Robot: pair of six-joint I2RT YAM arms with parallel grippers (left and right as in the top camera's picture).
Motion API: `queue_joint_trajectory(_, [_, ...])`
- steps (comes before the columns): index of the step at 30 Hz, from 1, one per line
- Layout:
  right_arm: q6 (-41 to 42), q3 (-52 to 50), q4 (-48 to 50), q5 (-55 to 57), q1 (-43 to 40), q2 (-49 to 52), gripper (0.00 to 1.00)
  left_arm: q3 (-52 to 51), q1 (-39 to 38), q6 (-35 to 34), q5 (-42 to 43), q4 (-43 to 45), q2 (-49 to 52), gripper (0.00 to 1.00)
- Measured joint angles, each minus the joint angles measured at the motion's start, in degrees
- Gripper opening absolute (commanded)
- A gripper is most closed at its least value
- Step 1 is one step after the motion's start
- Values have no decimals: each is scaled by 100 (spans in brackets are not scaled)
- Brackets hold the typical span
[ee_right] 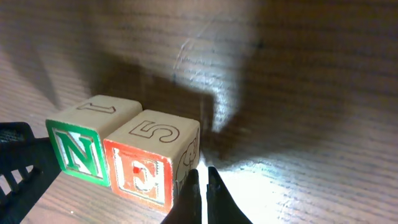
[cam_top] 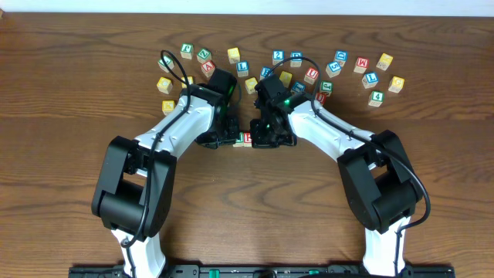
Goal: Spell out NEURIPS
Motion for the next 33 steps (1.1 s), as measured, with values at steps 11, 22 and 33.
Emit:
queue_joint_trajectory(11, [0,0,-52,-17,15,0,1,0,0,219,2,-55,0,31])
queue_joint_trajectory(22, [0,0,-28,26,-96,0,1,0,0,306,-2,-11,0,31])
queue_joint_trajectory(33, [-9,0,-111,46,-138,0,1,0,0,385,-28,-17,0,31])
